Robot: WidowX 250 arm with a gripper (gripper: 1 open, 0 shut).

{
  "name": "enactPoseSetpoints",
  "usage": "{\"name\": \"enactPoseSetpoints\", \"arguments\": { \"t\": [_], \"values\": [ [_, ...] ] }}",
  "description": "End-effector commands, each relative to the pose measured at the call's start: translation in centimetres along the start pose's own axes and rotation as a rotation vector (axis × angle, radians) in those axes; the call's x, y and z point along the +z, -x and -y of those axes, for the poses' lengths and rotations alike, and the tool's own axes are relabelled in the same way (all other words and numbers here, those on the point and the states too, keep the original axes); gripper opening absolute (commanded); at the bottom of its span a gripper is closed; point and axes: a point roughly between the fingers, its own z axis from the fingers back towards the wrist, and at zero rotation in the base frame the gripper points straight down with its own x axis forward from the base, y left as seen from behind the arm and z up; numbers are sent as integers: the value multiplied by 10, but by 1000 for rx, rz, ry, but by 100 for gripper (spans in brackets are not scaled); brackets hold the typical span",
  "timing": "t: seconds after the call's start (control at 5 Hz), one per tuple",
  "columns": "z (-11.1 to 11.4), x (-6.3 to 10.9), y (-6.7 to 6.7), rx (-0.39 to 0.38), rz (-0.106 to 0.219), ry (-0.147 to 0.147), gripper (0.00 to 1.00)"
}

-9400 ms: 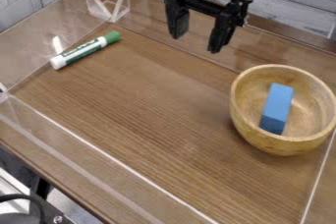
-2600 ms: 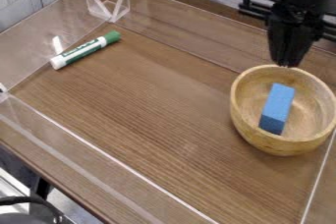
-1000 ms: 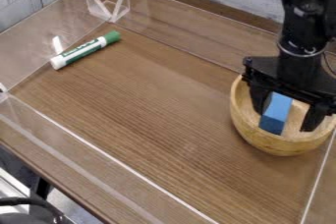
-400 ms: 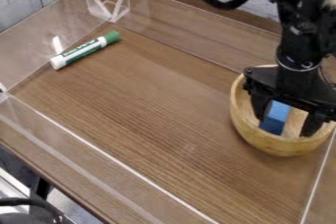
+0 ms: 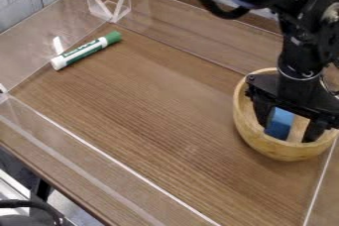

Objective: Remove the blue block from inside the brown bowl and put it on the table

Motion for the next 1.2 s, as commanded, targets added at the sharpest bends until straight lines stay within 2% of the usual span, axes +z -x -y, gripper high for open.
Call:
{"name": "enactPoseSetpoints", "arguments": {
  "t": [0.0, 0.4, 1.0],
  "values": [
    [4, 4, -5, -10, 29, 17, 0],
    [0, 13, -1, -36, 10, 19, 0],
    [-28, 50, 10, -30, 20, -7, 0]
  ]
}}
